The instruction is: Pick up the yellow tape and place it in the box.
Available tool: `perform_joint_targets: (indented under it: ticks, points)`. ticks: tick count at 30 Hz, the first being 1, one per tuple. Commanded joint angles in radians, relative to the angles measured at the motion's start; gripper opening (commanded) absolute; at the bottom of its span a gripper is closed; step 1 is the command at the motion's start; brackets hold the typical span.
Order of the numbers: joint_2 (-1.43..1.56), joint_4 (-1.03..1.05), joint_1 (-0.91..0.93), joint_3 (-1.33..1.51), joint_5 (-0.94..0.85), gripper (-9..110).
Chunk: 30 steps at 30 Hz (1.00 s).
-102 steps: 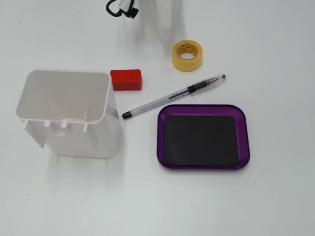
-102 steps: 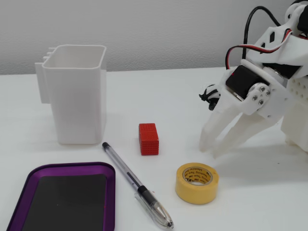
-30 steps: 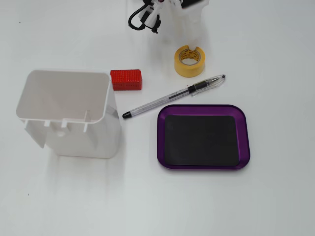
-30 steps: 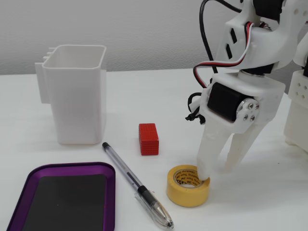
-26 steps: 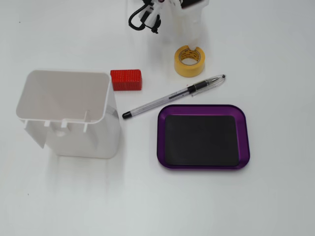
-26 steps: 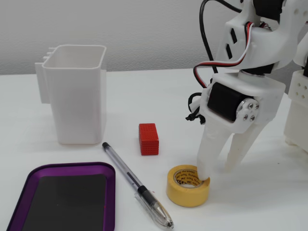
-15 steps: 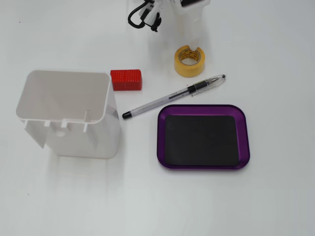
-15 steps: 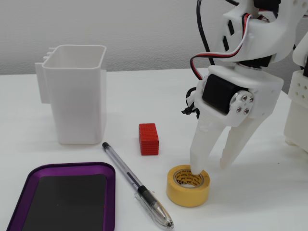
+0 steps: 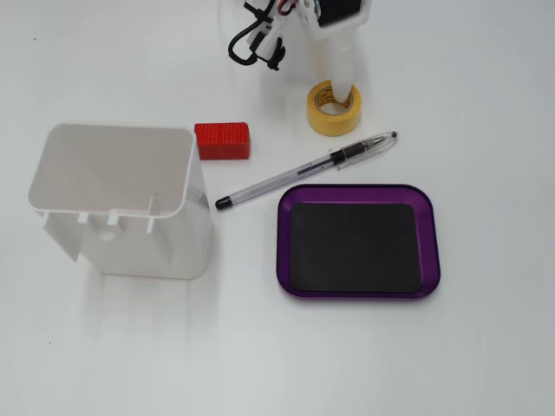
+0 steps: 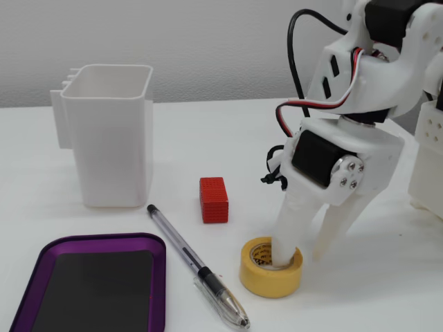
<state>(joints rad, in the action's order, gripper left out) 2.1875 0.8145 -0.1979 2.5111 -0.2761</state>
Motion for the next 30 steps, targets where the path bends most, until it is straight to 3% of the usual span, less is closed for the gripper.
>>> perform_joint_targets:
  ticks: [1, 4, 8, 16, 21, 30]
  points:
    - [-0.002, -0.035, 0.003, 0.025, -0.038, 14]
    - [0.000, -0.041, 0.003, 0.038, -0.067, 11]
    - [0.005, -0.054, 0.003, 0.044, -0.089, -1]
    - [0.135, 0.046, -0.005, -0.135, -0.069, -1]
    - [0.204, -0.072, -0.006, -0.342, -0.025, -1]
    - [-0.201, -0.318, 0.003, -0.453, -0.021, -1]
